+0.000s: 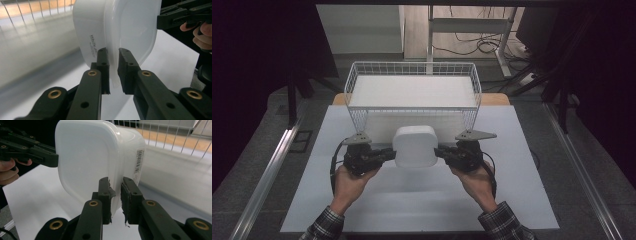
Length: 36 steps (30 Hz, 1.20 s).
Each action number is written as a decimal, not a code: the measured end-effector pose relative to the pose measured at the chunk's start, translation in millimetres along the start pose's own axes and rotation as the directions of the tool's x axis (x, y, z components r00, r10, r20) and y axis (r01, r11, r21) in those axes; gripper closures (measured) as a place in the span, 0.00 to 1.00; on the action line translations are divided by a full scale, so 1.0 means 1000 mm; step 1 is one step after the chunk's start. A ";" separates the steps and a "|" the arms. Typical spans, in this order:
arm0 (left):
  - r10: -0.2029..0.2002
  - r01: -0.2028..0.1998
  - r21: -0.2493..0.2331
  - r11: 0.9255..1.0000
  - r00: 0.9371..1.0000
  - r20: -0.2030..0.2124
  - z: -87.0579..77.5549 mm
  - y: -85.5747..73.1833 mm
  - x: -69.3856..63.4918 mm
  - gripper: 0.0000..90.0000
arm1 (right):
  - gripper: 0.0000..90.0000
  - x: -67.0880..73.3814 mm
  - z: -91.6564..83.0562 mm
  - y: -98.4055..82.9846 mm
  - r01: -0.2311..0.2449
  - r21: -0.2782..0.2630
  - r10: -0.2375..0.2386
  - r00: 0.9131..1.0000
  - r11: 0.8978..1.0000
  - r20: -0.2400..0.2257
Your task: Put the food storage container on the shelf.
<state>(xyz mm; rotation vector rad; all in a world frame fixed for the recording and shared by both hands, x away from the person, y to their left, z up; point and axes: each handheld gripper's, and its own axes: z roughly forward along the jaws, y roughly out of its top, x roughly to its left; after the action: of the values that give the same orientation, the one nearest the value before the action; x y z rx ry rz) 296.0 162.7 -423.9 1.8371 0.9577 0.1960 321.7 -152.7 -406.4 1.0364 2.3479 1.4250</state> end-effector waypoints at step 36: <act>-0.003 -0.002 -0.096 0.995 0.999 -0.052 -0.024 0.135 0.035 0.89 | 0.86 -0.031 0.003 0.139 -0.014 -0.104 0.015 1.000 0.994 0.009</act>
<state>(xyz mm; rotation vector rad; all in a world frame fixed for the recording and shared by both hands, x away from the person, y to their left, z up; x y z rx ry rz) 377.1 180.2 -308.9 1.7508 0.9688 0.2859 409.5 -131.3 -296.4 1.0325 2.2371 1.5260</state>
